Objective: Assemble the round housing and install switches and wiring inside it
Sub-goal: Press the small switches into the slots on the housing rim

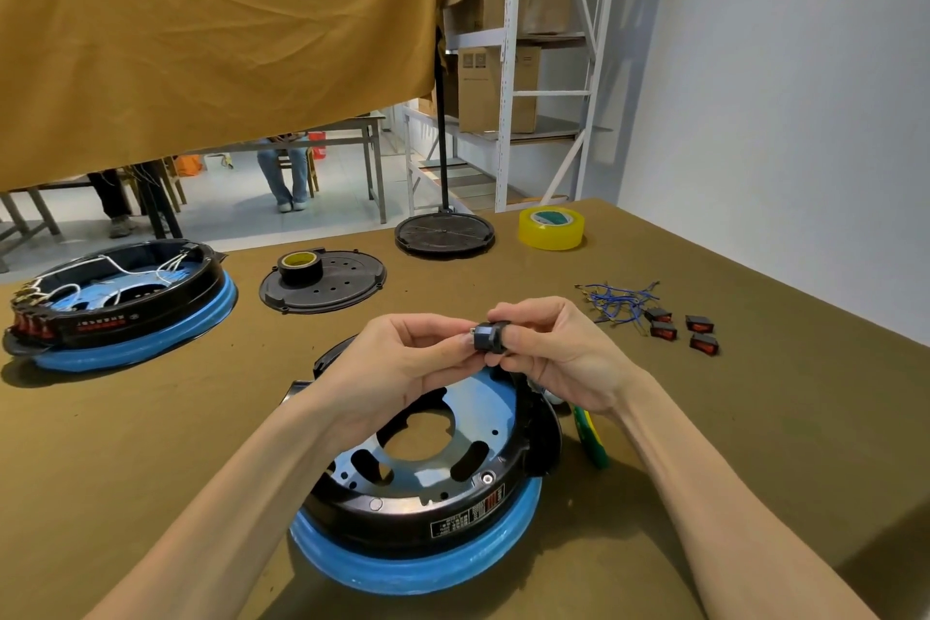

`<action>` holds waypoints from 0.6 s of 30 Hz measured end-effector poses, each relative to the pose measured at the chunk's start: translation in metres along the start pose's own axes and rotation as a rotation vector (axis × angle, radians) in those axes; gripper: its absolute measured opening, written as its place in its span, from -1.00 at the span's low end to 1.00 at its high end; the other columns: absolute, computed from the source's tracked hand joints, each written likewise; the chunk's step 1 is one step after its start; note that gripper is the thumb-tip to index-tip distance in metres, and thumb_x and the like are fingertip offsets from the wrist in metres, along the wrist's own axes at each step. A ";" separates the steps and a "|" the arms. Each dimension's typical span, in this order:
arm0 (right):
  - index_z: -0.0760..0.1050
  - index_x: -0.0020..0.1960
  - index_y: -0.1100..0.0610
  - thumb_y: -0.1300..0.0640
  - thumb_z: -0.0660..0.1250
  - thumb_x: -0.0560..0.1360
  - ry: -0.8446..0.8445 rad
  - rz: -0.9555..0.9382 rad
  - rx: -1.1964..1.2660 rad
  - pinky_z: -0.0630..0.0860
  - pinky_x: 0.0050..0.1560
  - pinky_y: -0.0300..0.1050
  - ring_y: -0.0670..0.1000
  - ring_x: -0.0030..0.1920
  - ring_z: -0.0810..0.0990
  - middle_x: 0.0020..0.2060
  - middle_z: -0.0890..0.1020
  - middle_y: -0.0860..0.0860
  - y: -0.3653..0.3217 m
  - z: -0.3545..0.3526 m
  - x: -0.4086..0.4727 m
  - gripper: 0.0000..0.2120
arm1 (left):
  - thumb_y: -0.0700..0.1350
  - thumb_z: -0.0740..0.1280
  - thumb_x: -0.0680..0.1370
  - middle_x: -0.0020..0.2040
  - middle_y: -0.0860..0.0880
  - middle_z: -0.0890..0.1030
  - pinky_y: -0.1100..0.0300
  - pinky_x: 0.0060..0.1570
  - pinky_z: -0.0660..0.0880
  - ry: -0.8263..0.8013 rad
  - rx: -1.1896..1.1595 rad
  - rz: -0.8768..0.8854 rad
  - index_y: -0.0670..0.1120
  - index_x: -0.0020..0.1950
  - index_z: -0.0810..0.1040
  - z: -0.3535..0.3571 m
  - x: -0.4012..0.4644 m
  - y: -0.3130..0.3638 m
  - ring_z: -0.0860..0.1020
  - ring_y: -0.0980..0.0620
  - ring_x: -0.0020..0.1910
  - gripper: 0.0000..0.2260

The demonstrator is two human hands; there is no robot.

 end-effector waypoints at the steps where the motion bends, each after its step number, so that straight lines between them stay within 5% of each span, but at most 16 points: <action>1: 0.76 -0.04 0.18 0.36 0.37 0.43 -0.010 -0.006 0.000 0.67 -0.22 -0.26 0.06 -0.14 0.76 -0.09 0.75 0.10 0.000 0.001 0.000 -0.77 | -0.23 0.47 0.45 0.14 -0.27 0.70 0.19 0.07 0.64 -0.008 -0.004 -0.001 -0.22 0.10 0.73 0.000 0.000 0.000 0.70 -0.15 0.14 -0.76; 9: 0.76 0.01 0.15 0.36 0.38 0.45 -0.003 -0.077 -0.054 0.68 -0.21 -0.23 0.01 -0.26 0.75 -0.13 0.74 0.18 -0.002 -0.004 0.000 -0.75 | -0.21 0.47 0.45 0.14 -0.26 0.71 0.16 0.09 0.65 0.019 0.016 0.045 -0.18 0.13 0.74 0.002 0.003 0.003 0.71 -0.14 0.13 -0.74; 18: 0.66 0.15 0.21 0.22 0.44 0.49 -0.020 -0.062 -0.048 0.57 0.20 0.04 0.25 0.13 0.63 0.14 0.64 0.30 0.003 -0.009 0.005 -0.76 | -0.29 0.34 0.61 0.13 -0.23 0.72 0.12 0.14 0.64 0.104 0.053 0.123 -0.21 0.27 0.66 -0.004 0.000 0.007 0.72 -0.09 0.09 -0.75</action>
Point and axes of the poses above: each hand's wrist, its own x-axis towards the middle knuckle, its own z-axis out of the palm, y = z × x, the point moved 1 cm from there along x, towards the middle knuckle
